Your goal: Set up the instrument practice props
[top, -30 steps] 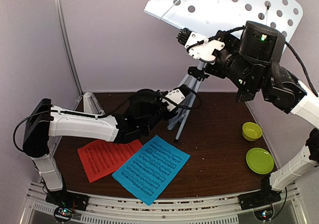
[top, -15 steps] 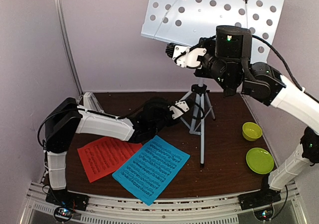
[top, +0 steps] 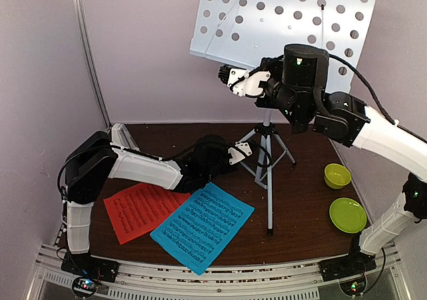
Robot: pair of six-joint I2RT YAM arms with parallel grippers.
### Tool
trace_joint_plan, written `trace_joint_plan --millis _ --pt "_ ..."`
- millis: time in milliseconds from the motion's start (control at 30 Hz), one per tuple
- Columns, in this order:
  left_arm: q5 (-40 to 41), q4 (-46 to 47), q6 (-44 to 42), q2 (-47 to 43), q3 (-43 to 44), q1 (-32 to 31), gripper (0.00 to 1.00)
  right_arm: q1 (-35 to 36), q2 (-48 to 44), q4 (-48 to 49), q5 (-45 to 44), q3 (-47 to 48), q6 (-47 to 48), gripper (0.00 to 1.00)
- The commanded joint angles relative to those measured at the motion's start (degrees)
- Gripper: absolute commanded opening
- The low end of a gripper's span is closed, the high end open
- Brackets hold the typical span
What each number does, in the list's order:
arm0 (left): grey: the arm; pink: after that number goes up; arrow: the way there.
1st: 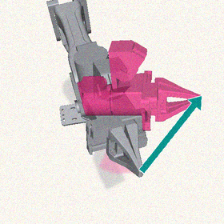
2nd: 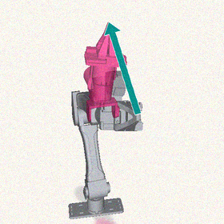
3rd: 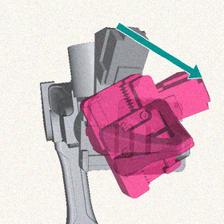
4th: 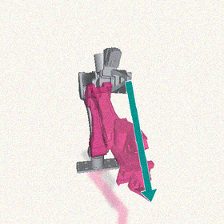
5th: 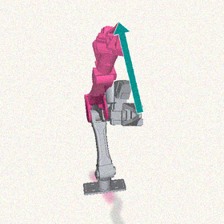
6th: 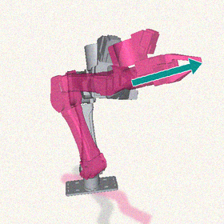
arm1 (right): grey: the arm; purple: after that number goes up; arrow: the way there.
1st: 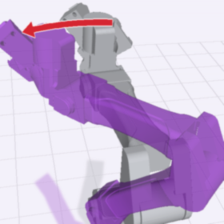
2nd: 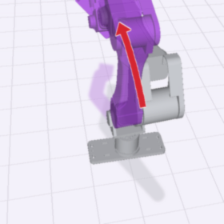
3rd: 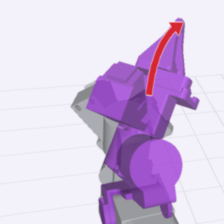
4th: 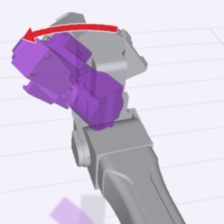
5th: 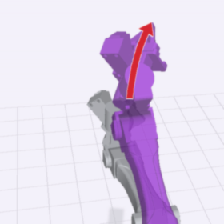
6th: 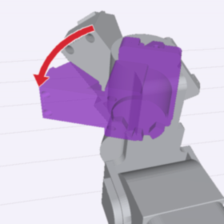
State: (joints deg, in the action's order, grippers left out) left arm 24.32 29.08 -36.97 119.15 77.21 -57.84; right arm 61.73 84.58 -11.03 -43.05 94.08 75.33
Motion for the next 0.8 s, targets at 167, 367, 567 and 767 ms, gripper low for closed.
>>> trace_joint_plan --millis 167,367,567,767 --pt "-1.5 0.0 -8.2 -0.4 -0.7 -1.3 0.00 0.6 -3.4 10.2 5.2 -4.8 -1.7 0.23" --pt "-1.7 -0.4 -7.4 -0.6 -1.0 -1.3 0.00 1.6 -4.4 9.8 5.3 -6.3 -2.6 0.41" --pt "-1.5 -0.3 -7.2 -0.3 -1.5 -1.3 0.00 3.5 -4.7 9.1 5.6 -6.4 -3.6 0.61" --pt "-1.4 -0.2 -6.6 0.0 -2.0 -1.3 0.00 5.2 -4.5 7.6 5.8 -6.3 -4.1 0.75"
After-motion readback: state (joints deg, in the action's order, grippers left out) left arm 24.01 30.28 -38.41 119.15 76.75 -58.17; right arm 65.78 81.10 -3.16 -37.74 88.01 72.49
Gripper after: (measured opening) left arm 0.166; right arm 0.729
